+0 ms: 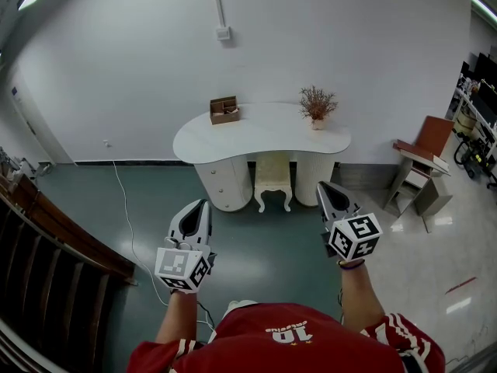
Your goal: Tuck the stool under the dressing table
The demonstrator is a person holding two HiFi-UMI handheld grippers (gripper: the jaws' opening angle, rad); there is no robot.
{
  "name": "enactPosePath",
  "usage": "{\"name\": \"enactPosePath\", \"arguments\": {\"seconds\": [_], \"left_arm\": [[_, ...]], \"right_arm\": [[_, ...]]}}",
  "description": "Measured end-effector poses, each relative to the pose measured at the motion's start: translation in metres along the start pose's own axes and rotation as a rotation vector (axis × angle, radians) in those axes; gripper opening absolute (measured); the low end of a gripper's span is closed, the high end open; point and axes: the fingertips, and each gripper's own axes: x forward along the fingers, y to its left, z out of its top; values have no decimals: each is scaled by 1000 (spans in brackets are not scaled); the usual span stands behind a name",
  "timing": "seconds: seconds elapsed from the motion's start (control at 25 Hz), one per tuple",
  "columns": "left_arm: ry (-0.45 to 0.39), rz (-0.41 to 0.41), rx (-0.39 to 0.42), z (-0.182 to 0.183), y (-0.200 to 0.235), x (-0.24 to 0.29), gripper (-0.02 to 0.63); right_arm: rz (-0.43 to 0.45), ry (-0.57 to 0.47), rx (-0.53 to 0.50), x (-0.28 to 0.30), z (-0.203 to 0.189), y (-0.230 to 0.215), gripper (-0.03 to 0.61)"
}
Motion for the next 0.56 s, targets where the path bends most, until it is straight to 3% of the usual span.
{"name": "enactPosePath", "arguments": {"seconds": [0.56], "left_arm": [[-11, 11, 3, 11, 9, -7, -14]], "right_arm": [[18, 1, -9, 8, 7, 12, -3]]}}
